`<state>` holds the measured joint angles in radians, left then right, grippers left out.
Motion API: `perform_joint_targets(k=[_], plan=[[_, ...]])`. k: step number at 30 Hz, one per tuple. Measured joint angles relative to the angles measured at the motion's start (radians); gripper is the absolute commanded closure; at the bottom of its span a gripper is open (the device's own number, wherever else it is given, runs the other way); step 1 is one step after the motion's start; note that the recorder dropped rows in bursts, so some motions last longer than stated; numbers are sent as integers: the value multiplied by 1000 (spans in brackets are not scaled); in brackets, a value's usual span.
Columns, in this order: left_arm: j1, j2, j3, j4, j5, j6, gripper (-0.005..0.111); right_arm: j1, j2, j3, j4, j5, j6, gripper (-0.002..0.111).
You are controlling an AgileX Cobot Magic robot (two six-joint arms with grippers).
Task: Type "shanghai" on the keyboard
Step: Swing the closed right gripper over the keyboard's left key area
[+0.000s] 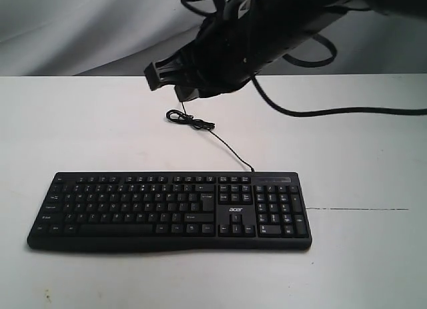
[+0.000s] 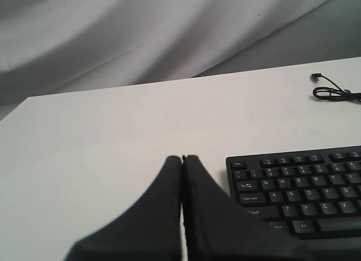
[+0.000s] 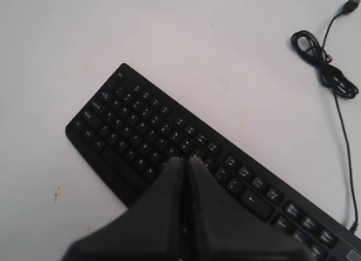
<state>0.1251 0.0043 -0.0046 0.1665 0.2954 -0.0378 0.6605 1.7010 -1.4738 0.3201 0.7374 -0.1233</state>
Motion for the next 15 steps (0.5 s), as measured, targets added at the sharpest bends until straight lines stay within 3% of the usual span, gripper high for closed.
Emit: perform_joint_targets(k=[15], plan=[[0, 0, 0, 0, 0, 0, 107, 47, 206, -191, 0, 119, -4, 108]])
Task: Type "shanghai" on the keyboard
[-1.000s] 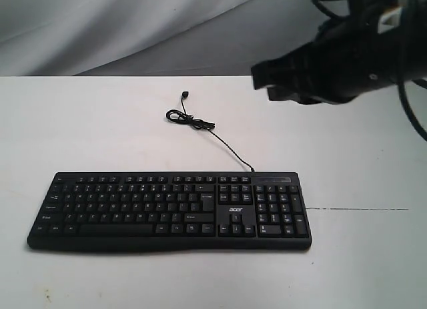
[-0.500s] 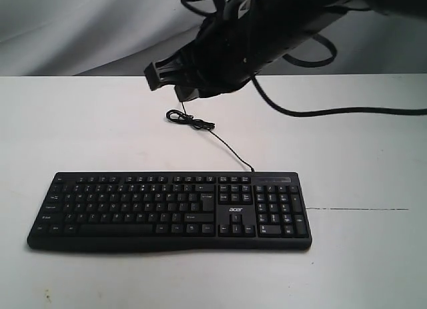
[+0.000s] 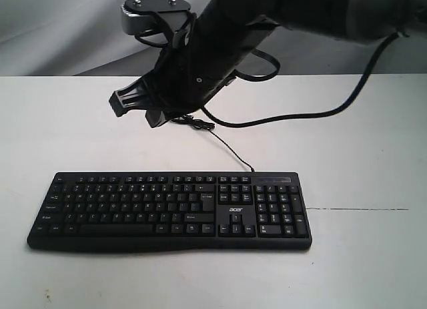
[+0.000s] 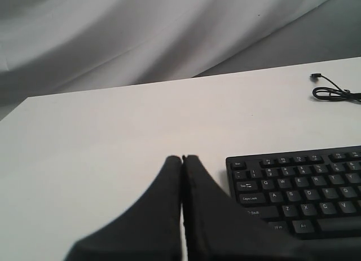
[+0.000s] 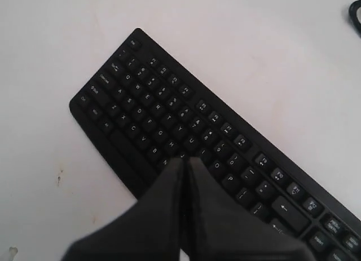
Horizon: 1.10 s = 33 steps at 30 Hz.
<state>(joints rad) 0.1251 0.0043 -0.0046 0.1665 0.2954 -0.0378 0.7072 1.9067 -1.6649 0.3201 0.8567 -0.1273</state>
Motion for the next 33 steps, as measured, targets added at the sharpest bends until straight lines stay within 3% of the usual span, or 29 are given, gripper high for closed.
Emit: perform_joint_targets(k=[11, 33], plan=[[0, 0, 0, 0, 0, 0, 107, 7, 100, -133, 62, 60, -48, 108], [0, 0, 0, 0, 0, 0, 107, 113, 264, -199, 45, 35, -74, 108]])
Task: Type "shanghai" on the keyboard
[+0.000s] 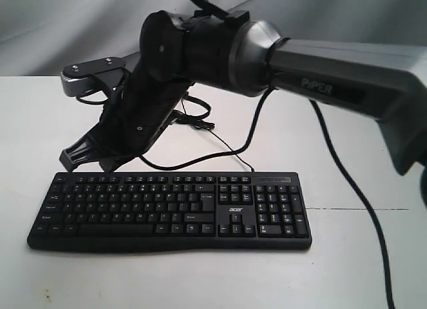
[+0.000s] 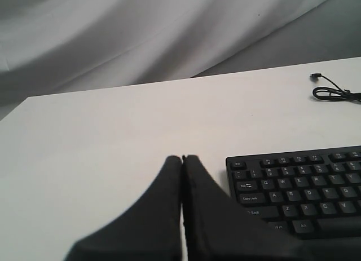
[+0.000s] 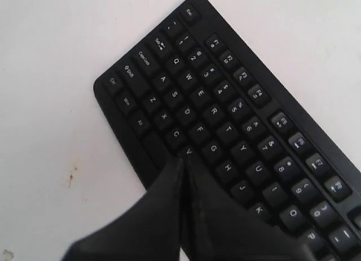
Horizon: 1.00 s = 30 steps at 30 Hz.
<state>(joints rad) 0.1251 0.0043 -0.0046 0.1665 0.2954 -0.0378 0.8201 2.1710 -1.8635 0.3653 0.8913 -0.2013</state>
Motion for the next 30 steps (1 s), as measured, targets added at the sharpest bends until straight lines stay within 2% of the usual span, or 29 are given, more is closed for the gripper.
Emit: perform_joint_targets(k=[8, 16, 30], plan=[[0, 0, 0, 0, 0, 0, 107, 22, 115, -137, -11, 0, -12, 108], [0, 0, 0, 0, 0, 0, 107, 44, 222, -264, -11, 8, -125, 108], [0, 0, 0, 0, 0, 0, 107, 67, 284, -284, 29, 19, -315, 108]])
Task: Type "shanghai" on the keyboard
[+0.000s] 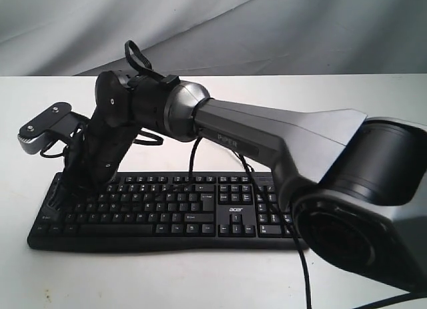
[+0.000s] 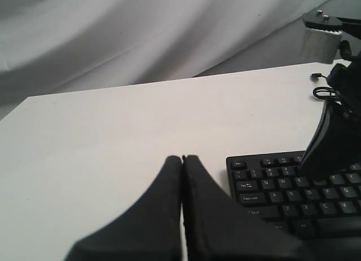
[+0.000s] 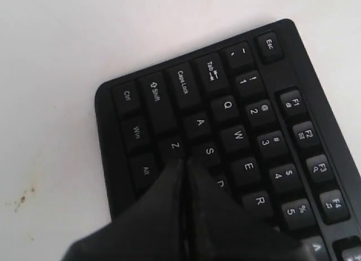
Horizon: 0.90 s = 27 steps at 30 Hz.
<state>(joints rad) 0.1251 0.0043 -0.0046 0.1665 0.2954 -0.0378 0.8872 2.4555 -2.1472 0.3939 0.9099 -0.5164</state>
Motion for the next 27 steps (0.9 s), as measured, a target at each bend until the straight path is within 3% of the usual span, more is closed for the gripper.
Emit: perform_joint_targets(k=[27], plan=[[0, 0, 0, 0, 0, 0, 107, 19, 66, 0, 5, -131, -21, 108]])
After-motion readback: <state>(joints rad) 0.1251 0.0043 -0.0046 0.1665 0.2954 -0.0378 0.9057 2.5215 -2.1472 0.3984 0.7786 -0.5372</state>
